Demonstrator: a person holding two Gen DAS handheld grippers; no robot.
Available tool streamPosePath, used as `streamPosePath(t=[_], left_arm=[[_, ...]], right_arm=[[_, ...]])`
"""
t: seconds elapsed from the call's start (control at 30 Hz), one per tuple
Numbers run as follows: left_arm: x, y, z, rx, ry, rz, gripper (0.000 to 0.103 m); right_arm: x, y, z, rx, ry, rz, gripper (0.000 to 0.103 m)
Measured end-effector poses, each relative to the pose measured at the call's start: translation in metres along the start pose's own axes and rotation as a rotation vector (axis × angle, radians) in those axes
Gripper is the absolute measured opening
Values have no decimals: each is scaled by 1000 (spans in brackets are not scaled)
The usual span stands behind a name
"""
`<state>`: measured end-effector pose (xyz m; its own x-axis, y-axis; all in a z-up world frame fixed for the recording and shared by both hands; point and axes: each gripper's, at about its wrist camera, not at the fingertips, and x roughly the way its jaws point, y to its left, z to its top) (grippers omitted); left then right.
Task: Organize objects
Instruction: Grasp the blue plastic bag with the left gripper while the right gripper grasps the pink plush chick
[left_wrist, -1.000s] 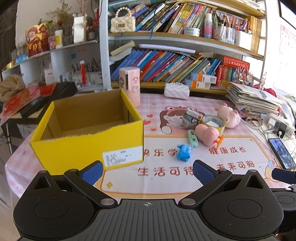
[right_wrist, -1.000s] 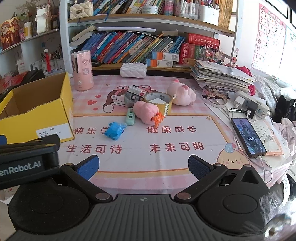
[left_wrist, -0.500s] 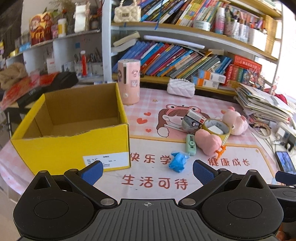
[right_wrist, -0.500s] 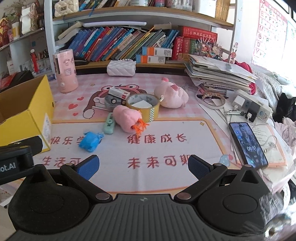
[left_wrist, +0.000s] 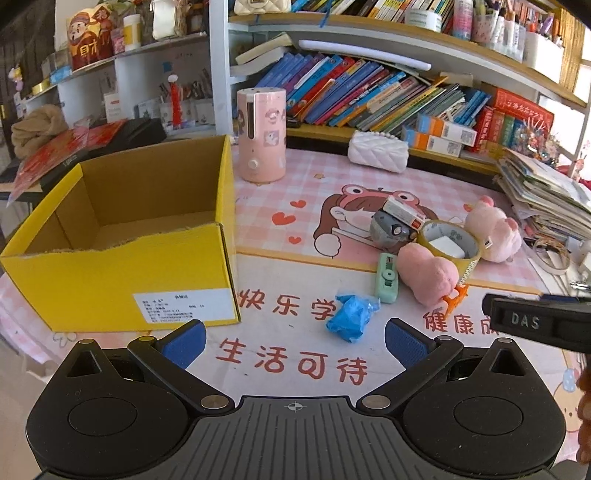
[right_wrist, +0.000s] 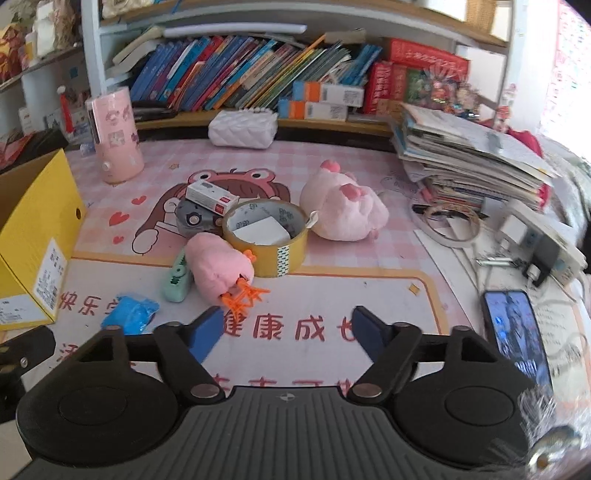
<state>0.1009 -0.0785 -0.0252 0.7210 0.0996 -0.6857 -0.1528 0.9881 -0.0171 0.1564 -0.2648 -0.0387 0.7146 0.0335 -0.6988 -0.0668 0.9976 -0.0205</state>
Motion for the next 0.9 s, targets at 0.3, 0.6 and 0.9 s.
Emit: streamPosePath(t=[0.3, 0.6, 0.9], left_arm=[[8, -16, -3, -4, 25, 64, 103], [22, -27, 1, 1, 63, 96, 103], [38, -39, 9, 36, 89, 88, 103]], right_arm=[[26, 5, 12, -149, -42, 100, 62], [56, 28, 24, -347, -41, 225, 54], [76, 22, 28, -334, 35, 277, 45]])
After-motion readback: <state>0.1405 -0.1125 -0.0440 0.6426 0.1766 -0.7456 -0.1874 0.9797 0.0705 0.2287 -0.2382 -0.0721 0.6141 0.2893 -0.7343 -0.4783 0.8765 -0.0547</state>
